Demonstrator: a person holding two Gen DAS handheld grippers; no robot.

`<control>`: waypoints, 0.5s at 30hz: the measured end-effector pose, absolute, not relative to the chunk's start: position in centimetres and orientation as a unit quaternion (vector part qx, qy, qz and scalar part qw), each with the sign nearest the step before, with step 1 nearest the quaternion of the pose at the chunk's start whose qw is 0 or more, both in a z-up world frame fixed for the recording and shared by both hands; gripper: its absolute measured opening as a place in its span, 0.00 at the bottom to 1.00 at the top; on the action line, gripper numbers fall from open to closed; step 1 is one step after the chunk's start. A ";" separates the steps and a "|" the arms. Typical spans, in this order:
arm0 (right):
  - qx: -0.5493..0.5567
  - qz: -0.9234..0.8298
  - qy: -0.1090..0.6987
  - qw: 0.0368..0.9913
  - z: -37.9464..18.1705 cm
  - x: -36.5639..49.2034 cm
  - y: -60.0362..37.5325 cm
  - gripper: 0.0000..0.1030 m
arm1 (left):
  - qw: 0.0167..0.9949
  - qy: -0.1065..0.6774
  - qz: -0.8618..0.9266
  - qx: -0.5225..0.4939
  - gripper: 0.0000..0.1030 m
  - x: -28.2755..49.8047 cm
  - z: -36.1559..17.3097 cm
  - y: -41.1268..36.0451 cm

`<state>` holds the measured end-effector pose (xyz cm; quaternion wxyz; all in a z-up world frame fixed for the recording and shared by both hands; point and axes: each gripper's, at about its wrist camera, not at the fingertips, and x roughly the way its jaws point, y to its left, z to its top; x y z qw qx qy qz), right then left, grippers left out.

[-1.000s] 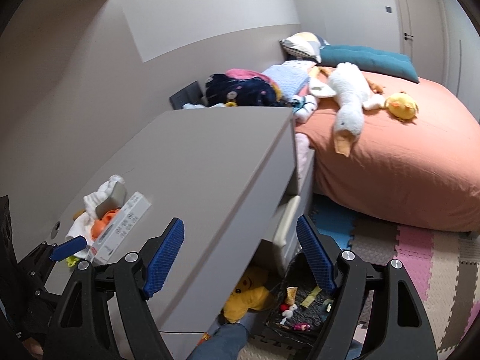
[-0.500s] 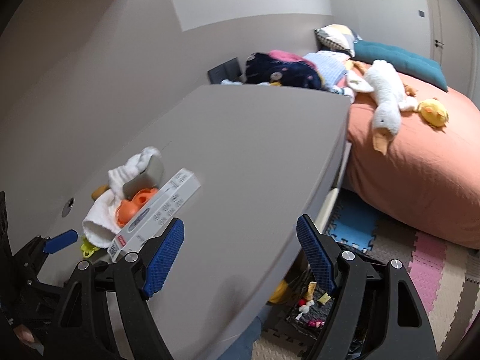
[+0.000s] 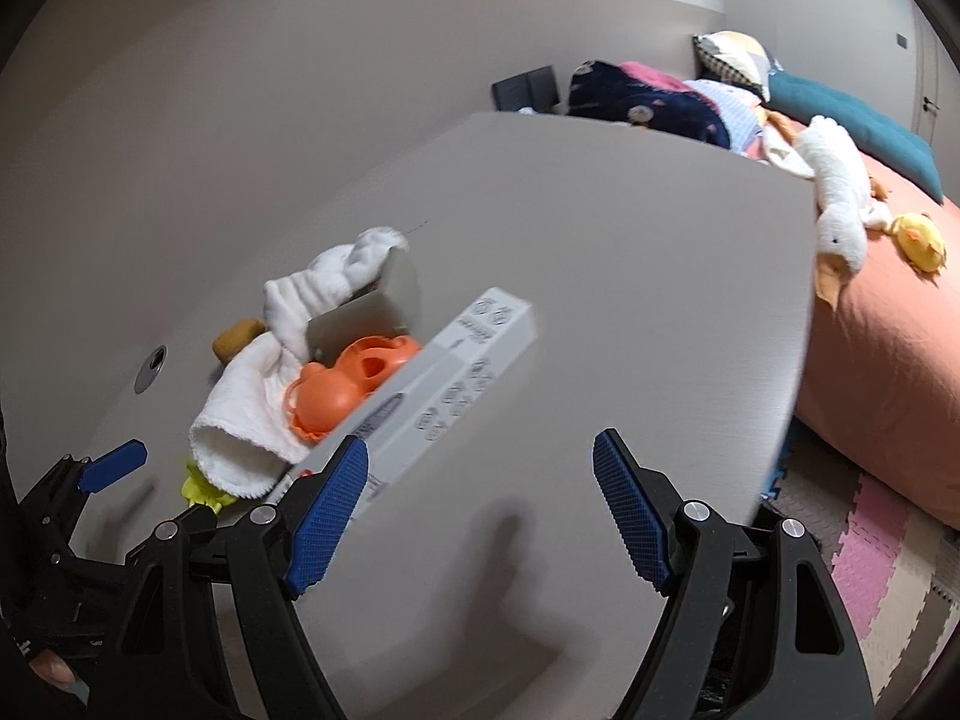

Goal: Collect trash
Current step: 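Move both open tools back over the desk toward the toys, then grasp the yellow-green toy with the left tool while the right tool grasps the thermometer box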

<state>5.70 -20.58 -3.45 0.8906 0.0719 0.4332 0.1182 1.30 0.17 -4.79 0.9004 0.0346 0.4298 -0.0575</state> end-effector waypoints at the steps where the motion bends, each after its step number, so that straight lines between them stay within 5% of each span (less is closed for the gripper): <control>1: 0.074 0.120 0.437 0.889 -3.7 6.0 -20.1 0.76 | 0.900 0.431 -0.055 0.030 0.94 1.5 -4.9 0.6; 15: 0.059 0.096 0.449 0.886 -5.3 9.1 -17.3 0.76 | 0.898 0.436 -0.065 0.015 0.94 4.0 -6.0 0.4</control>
